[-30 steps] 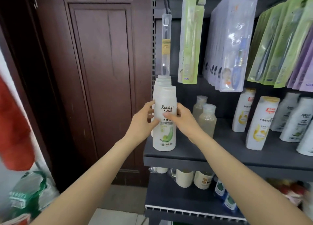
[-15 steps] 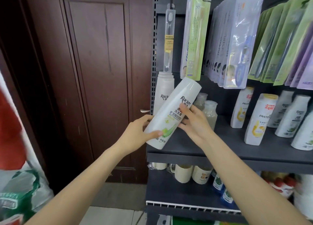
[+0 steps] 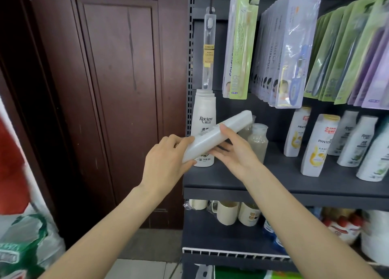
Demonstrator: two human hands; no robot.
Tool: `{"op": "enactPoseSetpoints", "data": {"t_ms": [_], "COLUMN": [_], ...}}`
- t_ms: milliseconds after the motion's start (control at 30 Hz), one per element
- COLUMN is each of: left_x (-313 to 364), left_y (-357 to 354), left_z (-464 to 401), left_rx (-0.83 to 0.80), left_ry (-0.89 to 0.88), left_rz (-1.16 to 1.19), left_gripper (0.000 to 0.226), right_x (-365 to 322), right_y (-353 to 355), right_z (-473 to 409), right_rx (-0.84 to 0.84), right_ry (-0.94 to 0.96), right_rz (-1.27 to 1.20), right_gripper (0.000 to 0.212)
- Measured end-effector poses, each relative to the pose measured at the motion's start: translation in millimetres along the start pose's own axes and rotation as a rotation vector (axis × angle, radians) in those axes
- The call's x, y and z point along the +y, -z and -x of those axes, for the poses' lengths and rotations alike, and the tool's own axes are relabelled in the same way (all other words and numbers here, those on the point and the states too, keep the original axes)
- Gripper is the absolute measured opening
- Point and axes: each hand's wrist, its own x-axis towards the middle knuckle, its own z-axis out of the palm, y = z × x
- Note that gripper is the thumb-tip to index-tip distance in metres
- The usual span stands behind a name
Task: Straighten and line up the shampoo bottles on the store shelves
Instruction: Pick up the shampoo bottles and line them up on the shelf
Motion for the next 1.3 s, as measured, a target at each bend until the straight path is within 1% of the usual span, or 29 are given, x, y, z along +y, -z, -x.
{"op": "enactPoseSetpoints", "data": {"t_ms": [100,167,233,300,333,400,533,600,733,800,867,900,967,1033,1100,1133,1200,1300], "left_x": [0.4,-2.3,-9.8,-17.0,-19.2,-19.7,-16.8,-17.2,-19.4,-19.7,-19.1,-18.5,-15.9,-10.4,-3.1,0.2,3.3,1.4], "left_y": [2.5,5.1,5.3,5.2,5.1,4.2,3.6,4.0,4.0,5.4,5.5,4.9,1.6,-3.8,-8.4,-9.7,-13.1,-20.4], "left_z": [2.5,4.3,7.6,10.5,11.1,11.2,12.5,13.8,14.2,12.5,12.0,12.3,12.9,10.1,3.1,-0.9,-6.1,-5.5], "left_rx": [0.008,-0.055,-0.160,-0.231,-0.243,-0.249,-0.246,-0.220,-0.170,-0.166,-0.179,-0.190,-0.229,-0.276,-0.302,-0.304,-0.308,-0.321], "left_ry": [-0.007,-0.007,0.034,0.096,0.123,0.155,0.180,0.170,0.133,0.131,0.146,0.163,0.198,0.187,0.153,0.146,0.163,0.250], "left_rz": [0.052,0.131,0.239,0.377,0.445,0.524,0.525,0.517,0.464,0.460,0.488,0.504,0.516,0.455,0.372,0.363,0.419,0.683], "left_gripper": [0.060,0.058,0.061,0.067,0.070,0.073,0.076,0.075,0.076,0.075,0.072,0.071,0.070,0.069,0.069,0.069,0.067,0.058], "right_x": [2.0,1.9,-0.4,-3.1,-4.1,-4.6,-4.3,-3.4,-2.1,-3.1,-4.5,-5.4,-6.9,-7.5,-7.0,-6.9,-7.8,-13.1], "right_y": [3.4,6.6,10.8,14.5,15.6,17.2,22.5,25.0,26.4,25.0,22.8,21.1,16.4,12.6,8.5,7.1,7.9,14.6], "right_z": [1.7,3.0,5.2,7.5,8.6,9.9,7.3,7.3,8.8,9.4,10.4,10.8,11.9,10.7,9.1,9.0,8.4,8.2], "right_rx": [-0.006,-0.027,-0.048,-0.083,-0.101,-0.134,-0.228,-0.271,-0.353,-0.357,-0.306,-0.267,-0.191,-0.130,-0.070,-0.047,-0.031,-0.061], "right_ry": [0.040,0.053,0.067,0.076,0.075,0.080,0.089,0.094,0.114,0.109,0.091,0.089,0.112,0.137,0.149,0.148,0.149,0.165], "right_rz": [-0.103,-0.152,-0.178,-0.196,-0.194,-0.177,-0.153,-0.155,-0.161,-0.154,-0.133,-0.108,-0.044,0.016,0.075,0.102,0.152,0.282], "right_gripper": [0.026,0.024,0.028,0.044,0.053,0.064,0.098,0.101,0.082,0.082,0.081,0.075,0.053,0.040,0.035,0.036,0.043,0.041]}}
